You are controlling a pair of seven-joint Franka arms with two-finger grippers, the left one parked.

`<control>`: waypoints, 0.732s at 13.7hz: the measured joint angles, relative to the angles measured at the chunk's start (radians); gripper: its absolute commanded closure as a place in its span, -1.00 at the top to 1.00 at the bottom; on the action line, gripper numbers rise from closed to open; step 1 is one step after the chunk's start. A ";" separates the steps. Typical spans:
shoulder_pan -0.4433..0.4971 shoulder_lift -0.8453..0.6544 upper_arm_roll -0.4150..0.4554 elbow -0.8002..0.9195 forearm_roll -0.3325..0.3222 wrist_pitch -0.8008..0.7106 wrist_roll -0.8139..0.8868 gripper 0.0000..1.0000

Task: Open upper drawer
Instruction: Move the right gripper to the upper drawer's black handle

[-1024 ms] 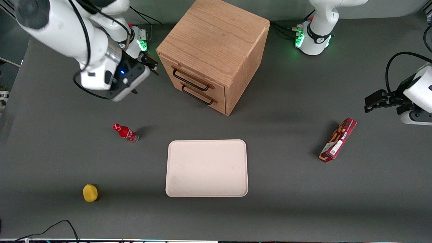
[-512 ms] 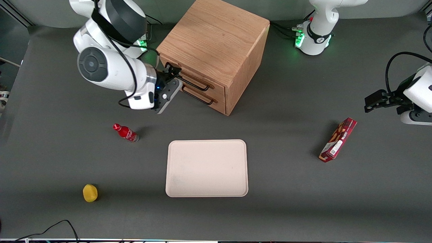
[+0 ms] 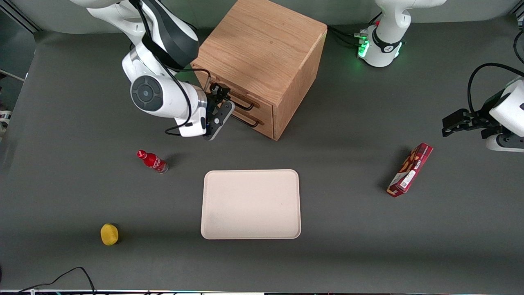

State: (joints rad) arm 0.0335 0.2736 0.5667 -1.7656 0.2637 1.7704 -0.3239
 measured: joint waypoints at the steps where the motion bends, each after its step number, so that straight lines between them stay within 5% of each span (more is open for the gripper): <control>1: 0.000 0.000 0.000 -0.010 0.000 0.002 -0.006 1.00; 10: 0.000 -0.001 0.026 -0.067 0.006 0.061 -0.011 1.00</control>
State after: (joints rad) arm 0.0337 0.2727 0.5926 -1.8329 0.2700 1.8314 -0.3346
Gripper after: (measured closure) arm 0.000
